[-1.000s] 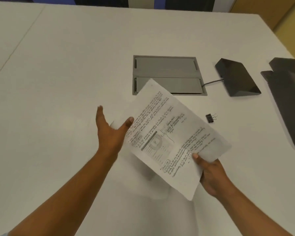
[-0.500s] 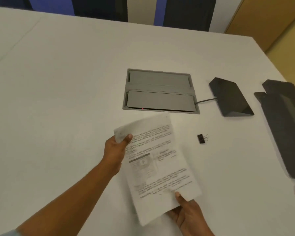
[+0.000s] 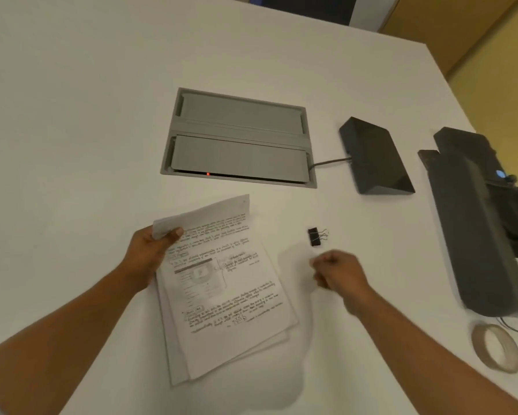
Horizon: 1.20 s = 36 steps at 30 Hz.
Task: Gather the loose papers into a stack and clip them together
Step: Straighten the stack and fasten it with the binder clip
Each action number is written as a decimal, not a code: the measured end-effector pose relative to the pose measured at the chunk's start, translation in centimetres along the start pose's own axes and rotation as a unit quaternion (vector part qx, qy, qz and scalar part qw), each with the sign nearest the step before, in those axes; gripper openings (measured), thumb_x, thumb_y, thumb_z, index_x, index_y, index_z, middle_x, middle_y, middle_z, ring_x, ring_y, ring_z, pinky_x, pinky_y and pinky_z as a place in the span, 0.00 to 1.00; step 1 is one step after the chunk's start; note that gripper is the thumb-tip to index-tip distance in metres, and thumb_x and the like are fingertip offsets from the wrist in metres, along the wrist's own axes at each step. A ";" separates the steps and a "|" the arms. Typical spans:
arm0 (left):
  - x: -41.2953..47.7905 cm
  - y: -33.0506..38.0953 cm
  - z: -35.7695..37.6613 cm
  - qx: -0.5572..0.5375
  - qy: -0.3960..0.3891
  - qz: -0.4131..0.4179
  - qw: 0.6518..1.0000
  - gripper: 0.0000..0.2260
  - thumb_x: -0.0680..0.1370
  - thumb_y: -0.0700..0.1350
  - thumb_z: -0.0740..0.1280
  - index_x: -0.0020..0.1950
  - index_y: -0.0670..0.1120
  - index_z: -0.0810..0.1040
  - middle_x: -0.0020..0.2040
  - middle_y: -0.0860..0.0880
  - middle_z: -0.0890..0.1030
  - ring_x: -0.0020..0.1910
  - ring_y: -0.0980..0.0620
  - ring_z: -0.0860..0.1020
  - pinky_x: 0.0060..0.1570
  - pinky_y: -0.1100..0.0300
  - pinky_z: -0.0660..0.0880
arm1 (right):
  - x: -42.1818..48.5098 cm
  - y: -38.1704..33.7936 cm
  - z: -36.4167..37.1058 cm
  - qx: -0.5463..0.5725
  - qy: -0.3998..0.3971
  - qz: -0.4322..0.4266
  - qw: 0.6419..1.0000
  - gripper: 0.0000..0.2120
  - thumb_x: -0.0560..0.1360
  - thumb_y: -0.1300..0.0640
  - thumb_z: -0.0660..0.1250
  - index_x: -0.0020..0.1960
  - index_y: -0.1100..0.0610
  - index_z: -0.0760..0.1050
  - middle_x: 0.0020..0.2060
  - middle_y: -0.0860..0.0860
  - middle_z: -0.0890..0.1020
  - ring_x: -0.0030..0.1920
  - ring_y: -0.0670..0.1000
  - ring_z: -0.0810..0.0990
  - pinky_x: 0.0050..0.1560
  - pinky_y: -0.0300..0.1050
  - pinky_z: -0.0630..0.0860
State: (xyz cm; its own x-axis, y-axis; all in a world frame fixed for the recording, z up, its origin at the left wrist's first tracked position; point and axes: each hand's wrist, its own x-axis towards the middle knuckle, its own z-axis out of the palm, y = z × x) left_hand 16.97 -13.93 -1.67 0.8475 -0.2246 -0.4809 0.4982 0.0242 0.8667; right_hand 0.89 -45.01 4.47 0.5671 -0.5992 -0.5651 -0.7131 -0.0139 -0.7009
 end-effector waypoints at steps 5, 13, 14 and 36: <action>1.1 -0.1 -0.5 0.000 -0.022 -0.008 1.000 0.10 0.76 0.41 0.71 0.55 0.38 0.82 0.47 0.43 0.87 0.45 0.43 0.86 0.44 0.48 0.84 | 4.1 -2.1 -0.9 -0.090 0.076 -0.039 0.992 0.03 0.72 0.64 0.69 0.39 0.58 0.80 0.37 0.58 0.84 0.33 0.54 0.81 0.43 0.52 0.83; 1.0 -0.2 -0.1 -0.028 0.020 -0.011 0.999 0.09 0.77 0.40 0.71 0.54 0.38 0.81 0.47 0.43 0.87 0.42 0.46 0.87 0.43 0.50 0.85 | -1.9 2.1 6.7 -0.262 -0.080 -0.081 0.958 0.07 0.72 0.51 0.71 0.44 0.55 0.79 0.38 0.46 0.81 0.41 0.48 0.80 0.38 0.38 0.73; 1.1 -0.2 -0.1 -0.029 0.022 -0.012 0.999 0.08 0.77 0.40 0.71 0.54 0.39 0.81 0.46 0.43 0.87 0.42 0.46 0.87 0.42 0.51 0.85 | -2.4 2.2 7.2 -0.268 -0.096 -0.075 0.956 0.09 0.72 0.50 0.71 0.42 0.56 0.78 0.36 0.46 0.80 0.38 0.47 0.79 0.35 0.38 0.71; 0.9 -0.6 -0.1 -0.030 0.005 0.013 0.999 0.03 0.77 0.41 0.70 0.46 0.43 0.83 0.42 0.44 0.87 0.40 0.45 0.86 0.41 0.49 0.84 | 2.1 -2.0 2.6 -0.282 0.111 -0.107 0.947 0.08 0.70 0.49 0.72 0.42 0.52 0.76 0.38 0.50 0.81 0.43 0.55 0.81 0.43 0.42 0.72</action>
State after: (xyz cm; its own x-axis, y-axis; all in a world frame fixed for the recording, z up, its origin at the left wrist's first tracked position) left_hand 17.47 -14.08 -2.66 0.8616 -0.2130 -0.4606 0.4864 0.0873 0.8694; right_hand 4.55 -44.15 3.61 0.6676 -0.6872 -0.2867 -0.7337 -0.5415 -0.4104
